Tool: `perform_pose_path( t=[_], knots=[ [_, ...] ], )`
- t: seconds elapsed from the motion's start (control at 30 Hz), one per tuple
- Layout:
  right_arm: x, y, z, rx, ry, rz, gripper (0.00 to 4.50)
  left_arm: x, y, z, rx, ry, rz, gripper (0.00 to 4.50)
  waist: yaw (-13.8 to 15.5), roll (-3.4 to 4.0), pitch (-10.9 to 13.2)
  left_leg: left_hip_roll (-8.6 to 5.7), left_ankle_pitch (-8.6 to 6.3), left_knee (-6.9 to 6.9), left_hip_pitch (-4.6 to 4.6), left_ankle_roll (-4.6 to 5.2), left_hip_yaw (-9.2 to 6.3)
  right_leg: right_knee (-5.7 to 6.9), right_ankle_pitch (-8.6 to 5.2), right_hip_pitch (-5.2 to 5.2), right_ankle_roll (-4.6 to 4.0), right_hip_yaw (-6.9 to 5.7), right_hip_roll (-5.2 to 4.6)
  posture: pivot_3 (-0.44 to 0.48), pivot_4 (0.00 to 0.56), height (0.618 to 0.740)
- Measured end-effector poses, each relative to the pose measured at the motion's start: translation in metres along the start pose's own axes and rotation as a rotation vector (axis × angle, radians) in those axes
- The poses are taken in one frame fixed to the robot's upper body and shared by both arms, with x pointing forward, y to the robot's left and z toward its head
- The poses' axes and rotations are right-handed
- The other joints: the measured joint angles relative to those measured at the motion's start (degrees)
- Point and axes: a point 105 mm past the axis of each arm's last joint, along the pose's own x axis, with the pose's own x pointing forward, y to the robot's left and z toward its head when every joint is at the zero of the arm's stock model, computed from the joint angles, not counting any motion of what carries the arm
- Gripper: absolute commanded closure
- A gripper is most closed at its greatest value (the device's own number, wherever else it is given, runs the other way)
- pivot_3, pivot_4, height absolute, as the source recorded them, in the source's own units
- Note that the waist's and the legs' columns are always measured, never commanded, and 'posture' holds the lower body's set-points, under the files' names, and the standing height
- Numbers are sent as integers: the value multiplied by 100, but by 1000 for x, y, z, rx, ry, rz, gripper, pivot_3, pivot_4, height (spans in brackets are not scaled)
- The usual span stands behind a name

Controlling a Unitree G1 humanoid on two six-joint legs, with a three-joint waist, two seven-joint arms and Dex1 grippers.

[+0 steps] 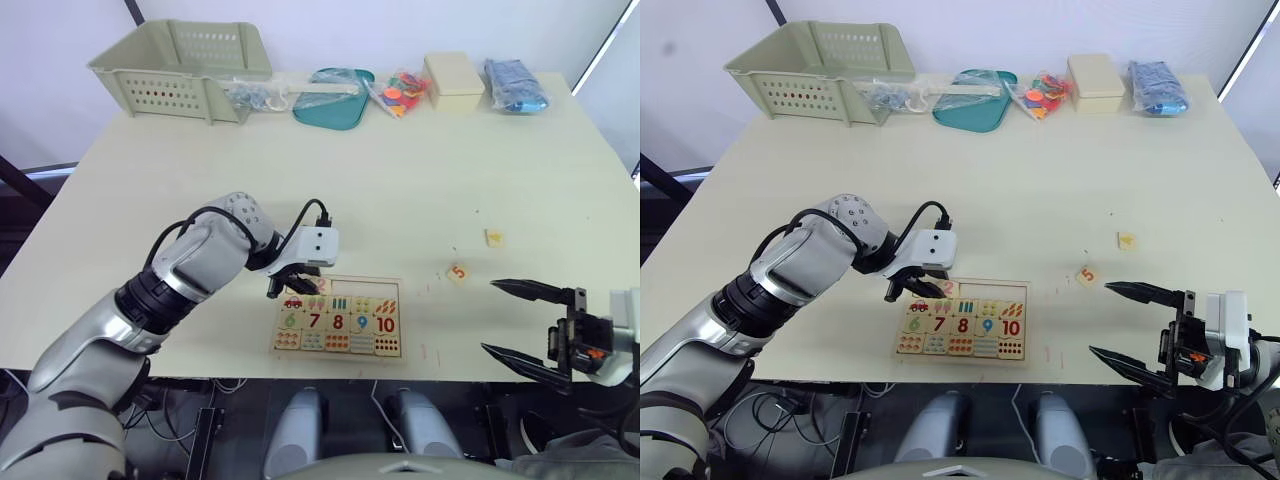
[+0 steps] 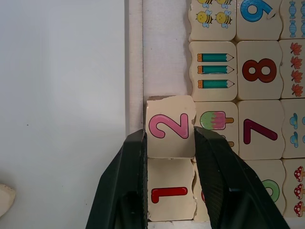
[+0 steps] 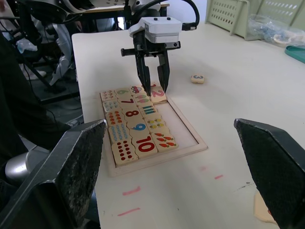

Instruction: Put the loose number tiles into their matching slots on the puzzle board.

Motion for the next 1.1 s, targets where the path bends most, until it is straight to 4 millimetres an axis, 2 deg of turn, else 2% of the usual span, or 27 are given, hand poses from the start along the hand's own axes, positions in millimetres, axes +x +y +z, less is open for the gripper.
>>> perform_pose_path(
  t=[0.93, 1.0, 1.07, 1.1],
  knots=[
    [-1, 1, -1, 10, 1, -8, 0, -1, 0, -1, -2, 0, -1, 3562, -7, 0, 0, 0, 0, -1, 1, 0, 2, 0, 0, 0, 0, 2, 0, 0, 150, 740],
    [-1, 1, -1, 10, 1, -9, 0, 0, -1, -1, -7, -3, -6, 2553, -7, 0, 0, 0, 0, -1, 1, 0, 2, 0, 0, 0, 0, 2, 0, 0, 150, 740],
    [-1, 1, -1, 10, 1, -9, 0, 0, -2, -1, -13, -5, -18, 1928, -6, 0, 0, 0, 0, -1, 0, 0, 2, 0, 0, -1, 0, 2, 0, 0, 150, 740],
    [-1, 1, -1, 9, 0, -9, 0, 1, -3, -2, -15, -5, -20, 1441, -6, 0, 0, 0, 0, -1, 0, 0, 2, 0, 0, -1, 0, 2, 0, 0, 150, 740]
  ],
)
